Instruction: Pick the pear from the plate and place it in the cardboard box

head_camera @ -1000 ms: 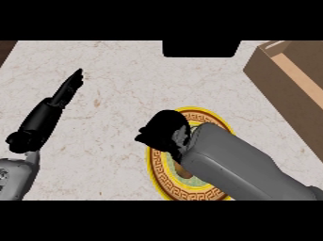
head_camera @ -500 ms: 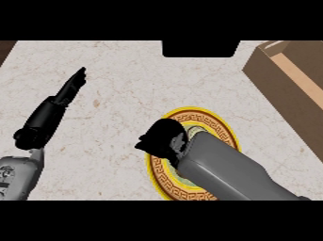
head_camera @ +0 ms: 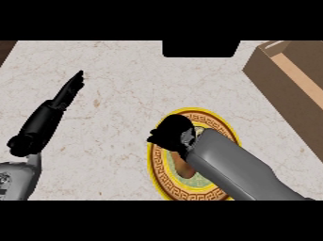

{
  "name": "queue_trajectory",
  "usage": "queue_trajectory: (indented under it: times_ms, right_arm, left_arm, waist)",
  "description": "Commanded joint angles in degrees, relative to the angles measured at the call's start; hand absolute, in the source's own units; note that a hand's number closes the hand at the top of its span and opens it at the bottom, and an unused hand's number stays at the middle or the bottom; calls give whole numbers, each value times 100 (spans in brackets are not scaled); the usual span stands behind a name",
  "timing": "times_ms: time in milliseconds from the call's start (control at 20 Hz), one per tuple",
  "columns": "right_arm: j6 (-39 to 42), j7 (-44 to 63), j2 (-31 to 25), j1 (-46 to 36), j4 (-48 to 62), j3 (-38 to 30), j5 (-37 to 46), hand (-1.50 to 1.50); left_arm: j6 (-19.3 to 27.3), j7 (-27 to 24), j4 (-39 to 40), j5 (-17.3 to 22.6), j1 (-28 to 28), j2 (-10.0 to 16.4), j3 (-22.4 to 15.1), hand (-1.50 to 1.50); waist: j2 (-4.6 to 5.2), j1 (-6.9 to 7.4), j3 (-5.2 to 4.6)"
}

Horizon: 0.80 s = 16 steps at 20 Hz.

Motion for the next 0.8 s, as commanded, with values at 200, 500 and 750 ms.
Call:
queue_trajectory:
  times_ms: [200,500,750]
  right_arm:
    - [-147,-860,-238,431,-68,167,460,150]
    - [-1285,-1710,-42,225,402,126,810,150]
    - [-2337,-975,-2,464,816,-868,909,150]
  left_arm:
    - [-7,-160,-161,-196,317,-237,39,0]
    - [-51,288,-219,-294,-8,-281,41,0]
    - [-296,-33,19,-59,-25,-110,314,0]
  waist:
    - [-6,-10,0]
    - [3,15,2]
    - [27,-32,3]
